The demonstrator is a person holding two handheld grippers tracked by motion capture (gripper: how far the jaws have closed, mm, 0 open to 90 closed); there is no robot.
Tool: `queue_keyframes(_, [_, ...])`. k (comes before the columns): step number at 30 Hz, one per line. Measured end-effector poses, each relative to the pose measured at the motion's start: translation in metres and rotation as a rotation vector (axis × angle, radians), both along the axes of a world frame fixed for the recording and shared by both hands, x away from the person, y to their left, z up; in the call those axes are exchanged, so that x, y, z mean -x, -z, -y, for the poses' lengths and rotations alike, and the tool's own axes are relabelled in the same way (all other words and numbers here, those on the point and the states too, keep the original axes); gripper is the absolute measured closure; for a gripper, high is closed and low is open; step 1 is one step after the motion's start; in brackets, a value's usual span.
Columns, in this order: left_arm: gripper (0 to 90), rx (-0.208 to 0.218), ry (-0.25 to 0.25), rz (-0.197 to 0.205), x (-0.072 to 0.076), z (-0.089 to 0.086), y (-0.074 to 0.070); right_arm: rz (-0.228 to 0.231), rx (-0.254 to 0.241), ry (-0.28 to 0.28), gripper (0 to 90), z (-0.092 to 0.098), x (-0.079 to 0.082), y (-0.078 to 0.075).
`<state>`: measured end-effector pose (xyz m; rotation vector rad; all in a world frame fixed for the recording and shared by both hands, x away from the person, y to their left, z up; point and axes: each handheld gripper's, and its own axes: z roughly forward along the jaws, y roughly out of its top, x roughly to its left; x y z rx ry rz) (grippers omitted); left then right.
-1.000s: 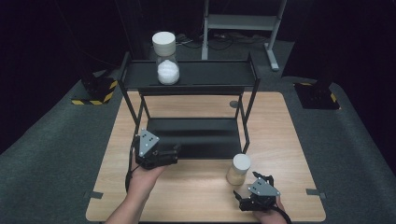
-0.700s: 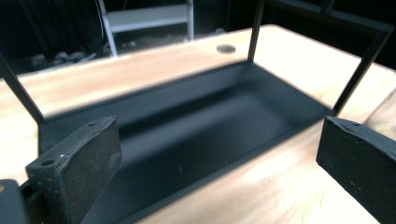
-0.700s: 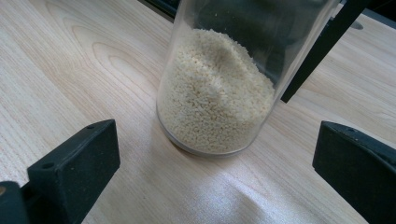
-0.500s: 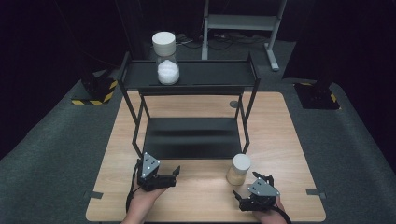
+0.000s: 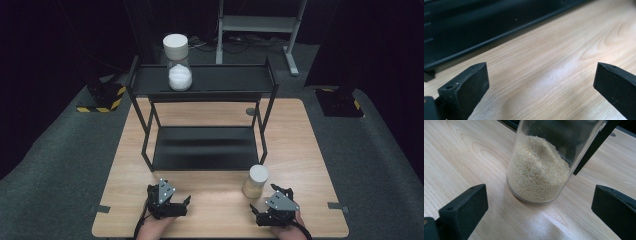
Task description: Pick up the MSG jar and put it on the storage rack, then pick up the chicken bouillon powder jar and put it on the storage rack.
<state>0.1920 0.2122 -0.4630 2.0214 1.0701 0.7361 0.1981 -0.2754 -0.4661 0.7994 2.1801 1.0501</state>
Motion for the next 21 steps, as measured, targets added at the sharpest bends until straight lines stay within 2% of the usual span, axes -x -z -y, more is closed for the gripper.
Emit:
queue_keyframes(2, [0.4, -0.034, 0.022, 0.028, 0.0046, 0.0038, 0.0016, -0.002, 0.001, -0.001, 0.0, 0.0001, -0.0004, -0.0002])
queue_keyframes(5, [0.5, -0.059, 0.049, 0.016, 0.0028, 0.0053, -0.0003, -0.007, -0.009, -0.007, 0.0, 0.0022, -0.0017, -0.0002])
queue_keyframes(7, [1.1, -0.054, 0.062, 0.001, 0.0002, 0.0031, -0.0016, -0.006, -0.022, -0.004, 0.0, 0.0044, -0.0015, 0.0003])
queue_keyframes(10, [1.2, -0.029, 0.049, -0.009, -0.0005, 0.0002, -0.0016, -0.003, -0.032, 0.008, 0.0, 0.0051, -0.0007, 0.0012])
queue_keyframes(13, [1.2, -0.029, 0.057, -0.019, -0.0025, -0.0008, -0.0026, -0.001, -0.033, 0.008, 0.0, 0.0055, -0.0009, 0.0014])
queue_keyframes(21, [1.1, -0.042, 0.068, -0.01, -0.0013, 0.0008, -0.0021, -0.001, -0.051, 0.012, 0.0, 0.0094, -0.0006, 0.002])
